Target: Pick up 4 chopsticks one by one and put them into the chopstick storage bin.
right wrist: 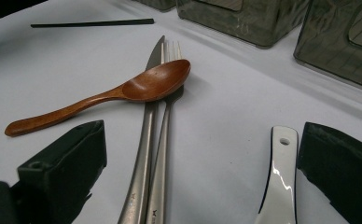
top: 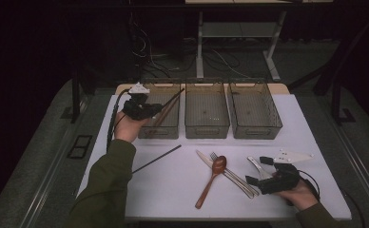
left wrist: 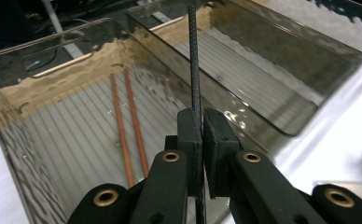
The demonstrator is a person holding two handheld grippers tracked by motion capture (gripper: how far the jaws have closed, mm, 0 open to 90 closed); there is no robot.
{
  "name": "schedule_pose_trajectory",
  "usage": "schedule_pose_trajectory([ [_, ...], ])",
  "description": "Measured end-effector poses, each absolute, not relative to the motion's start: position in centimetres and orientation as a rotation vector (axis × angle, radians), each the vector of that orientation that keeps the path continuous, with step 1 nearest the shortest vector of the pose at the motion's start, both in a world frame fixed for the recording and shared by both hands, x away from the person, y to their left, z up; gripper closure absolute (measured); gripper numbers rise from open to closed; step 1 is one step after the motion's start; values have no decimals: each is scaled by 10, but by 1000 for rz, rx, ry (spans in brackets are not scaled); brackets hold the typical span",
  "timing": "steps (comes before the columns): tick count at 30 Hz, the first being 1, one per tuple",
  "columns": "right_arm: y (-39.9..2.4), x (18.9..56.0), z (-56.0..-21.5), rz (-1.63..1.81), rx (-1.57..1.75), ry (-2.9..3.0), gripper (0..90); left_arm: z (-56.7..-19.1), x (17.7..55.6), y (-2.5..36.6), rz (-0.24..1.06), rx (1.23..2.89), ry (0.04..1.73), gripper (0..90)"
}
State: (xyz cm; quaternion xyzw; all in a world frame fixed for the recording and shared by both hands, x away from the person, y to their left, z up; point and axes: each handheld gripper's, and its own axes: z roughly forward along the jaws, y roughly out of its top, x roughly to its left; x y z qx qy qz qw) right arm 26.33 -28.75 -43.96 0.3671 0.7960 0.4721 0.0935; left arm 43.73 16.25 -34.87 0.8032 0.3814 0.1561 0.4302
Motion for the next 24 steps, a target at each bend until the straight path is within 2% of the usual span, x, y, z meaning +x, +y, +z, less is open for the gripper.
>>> schedule_pose_trajectory([
  [24, -287, 263, -439, 1406, 1086, 2360, 11, -370, 494, 162, 435, 1994, 1125, 853],
])
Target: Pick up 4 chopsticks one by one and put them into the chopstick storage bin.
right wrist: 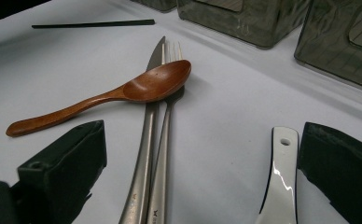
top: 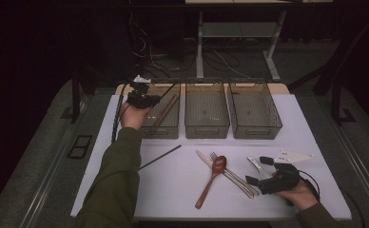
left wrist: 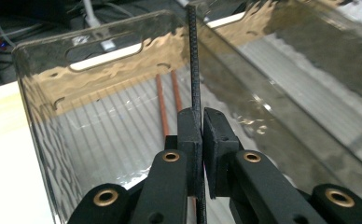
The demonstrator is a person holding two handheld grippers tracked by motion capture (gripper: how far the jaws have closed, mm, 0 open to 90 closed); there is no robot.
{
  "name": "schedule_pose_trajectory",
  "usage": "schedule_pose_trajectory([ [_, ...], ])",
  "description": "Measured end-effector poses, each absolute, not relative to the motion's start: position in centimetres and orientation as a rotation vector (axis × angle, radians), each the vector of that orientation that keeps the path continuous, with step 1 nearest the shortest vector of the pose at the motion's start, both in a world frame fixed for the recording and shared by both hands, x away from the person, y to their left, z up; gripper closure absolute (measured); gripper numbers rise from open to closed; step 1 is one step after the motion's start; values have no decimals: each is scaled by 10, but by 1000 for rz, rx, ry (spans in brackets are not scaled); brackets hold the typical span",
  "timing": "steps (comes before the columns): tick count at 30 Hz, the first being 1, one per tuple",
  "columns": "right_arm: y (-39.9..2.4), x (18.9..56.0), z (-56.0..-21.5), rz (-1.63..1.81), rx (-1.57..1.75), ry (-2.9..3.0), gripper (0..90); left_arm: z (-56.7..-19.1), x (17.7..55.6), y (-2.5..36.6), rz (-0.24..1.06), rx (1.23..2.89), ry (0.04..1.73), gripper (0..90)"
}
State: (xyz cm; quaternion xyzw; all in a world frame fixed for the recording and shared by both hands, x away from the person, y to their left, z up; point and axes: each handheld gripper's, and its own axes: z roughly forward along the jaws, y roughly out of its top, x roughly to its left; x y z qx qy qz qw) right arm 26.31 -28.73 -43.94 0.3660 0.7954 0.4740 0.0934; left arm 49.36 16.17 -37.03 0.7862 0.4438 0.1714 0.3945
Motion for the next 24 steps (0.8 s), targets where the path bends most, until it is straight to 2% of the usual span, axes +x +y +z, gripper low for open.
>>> schedule_pose_trajectory([
  [11, -288, 263, -439, 1412, 1083, 2361, 11, -380, 505, 161, 427, 1980, 1240, 837],
  [24, -288, 263, -439, 1412, 1077, 2363, 11, -377, 501, 159, 424, 1995, 1187, 666],
])
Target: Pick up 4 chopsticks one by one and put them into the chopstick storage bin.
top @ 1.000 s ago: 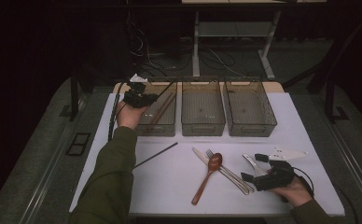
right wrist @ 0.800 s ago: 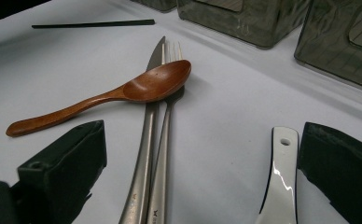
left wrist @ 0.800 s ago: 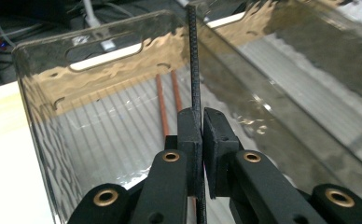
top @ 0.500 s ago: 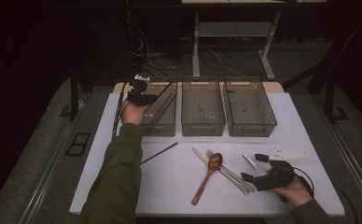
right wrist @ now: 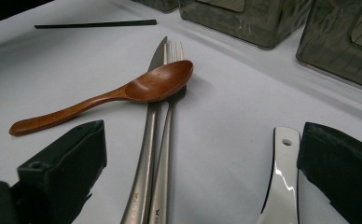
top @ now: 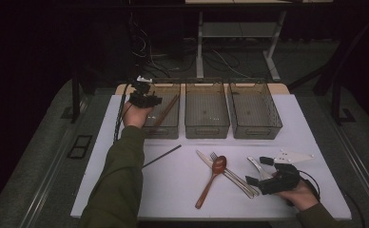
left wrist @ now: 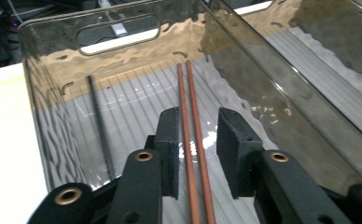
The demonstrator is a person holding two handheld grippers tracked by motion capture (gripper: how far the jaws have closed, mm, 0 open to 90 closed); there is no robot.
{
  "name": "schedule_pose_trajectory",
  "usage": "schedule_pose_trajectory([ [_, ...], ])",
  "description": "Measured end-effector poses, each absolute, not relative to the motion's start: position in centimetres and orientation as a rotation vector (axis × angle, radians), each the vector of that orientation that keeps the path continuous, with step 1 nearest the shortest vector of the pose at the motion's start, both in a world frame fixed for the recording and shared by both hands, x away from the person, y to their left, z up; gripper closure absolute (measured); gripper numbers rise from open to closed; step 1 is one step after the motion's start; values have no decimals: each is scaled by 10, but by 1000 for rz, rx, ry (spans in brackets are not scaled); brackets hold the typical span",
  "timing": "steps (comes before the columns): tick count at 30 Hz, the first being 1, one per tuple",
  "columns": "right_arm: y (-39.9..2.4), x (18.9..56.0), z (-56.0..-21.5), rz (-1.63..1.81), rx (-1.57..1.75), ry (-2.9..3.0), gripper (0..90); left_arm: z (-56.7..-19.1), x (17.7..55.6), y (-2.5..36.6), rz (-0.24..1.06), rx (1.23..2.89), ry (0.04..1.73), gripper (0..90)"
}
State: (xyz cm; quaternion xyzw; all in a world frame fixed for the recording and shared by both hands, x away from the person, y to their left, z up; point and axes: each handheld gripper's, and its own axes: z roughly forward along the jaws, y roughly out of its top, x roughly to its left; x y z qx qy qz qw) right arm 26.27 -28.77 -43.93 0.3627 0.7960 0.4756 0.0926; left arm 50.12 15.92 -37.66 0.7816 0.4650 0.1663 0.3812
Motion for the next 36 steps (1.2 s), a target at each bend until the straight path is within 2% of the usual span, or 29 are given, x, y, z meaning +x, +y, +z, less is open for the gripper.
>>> schedule_pose_trajectory([
  [12, -287, 263, -440, 1408, 1081, 2363, 11, -361, 487, 158, 370, 2066, 1054, 508],
  [25, -287, 263, -440, 1403, 1083, 2364, 11, -336, 458, 161, 371, 2045, 923, 427],
  [36, -287, 263, -440, 1395, 1080, 2362, 11, -334, 422, 160, 343, 2069, 807, 341],
])
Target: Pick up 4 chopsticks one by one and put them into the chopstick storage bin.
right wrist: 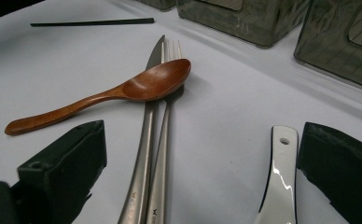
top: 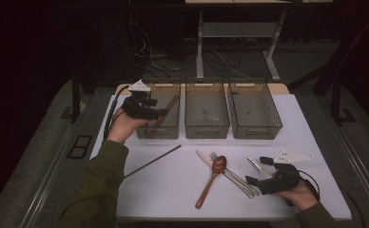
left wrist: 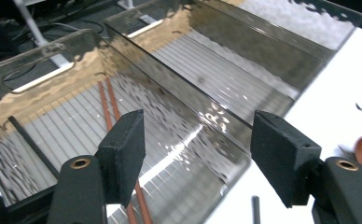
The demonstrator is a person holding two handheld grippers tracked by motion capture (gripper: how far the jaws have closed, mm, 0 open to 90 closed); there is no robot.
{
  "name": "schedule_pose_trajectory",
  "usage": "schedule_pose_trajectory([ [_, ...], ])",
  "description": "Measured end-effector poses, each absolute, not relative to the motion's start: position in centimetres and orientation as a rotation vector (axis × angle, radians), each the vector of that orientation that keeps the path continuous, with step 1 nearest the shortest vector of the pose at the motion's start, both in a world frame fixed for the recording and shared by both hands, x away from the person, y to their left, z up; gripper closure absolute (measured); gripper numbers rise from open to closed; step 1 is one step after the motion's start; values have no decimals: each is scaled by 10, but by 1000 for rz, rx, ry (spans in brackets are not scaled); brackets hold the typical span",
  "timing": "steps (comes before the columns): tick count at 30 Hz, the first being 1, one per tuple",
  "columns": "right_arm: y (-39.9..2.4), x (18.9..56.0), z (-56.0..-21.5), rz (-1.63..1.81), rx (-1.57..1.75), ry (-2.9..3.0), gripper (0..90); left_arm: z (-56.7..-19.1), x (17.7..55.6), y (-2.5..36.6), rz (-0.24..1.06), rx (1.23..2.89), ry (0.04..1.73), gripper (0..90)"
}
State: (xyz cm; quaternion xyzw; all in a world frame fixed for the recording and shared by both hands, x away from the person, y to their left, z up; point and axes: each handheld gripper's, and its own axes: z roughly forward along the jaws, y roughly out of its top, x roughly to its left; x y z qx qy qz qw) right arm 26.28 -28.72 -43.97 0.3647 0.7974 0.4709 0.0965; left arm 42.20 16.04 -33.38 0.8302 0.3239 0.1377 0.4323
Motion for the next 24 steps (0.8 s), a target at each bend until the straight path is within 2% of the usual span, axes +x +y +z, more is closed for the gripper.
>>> schedule_pose_trajectory([
  [12, -287, 263, -440, 1391, 1085, 2364, 11, -345, 382, 165, 327, 2070, 731, 279],
  [18, -287, 262, -440, 1390, 1088, 2365, 11, -359, 365, 168, 343, 2066, 741, 236],
  [24, -287, 263, -440, 1390, 1085, 2362, 11, -372, 351, 172, 330, 2060, 744, 232],
])
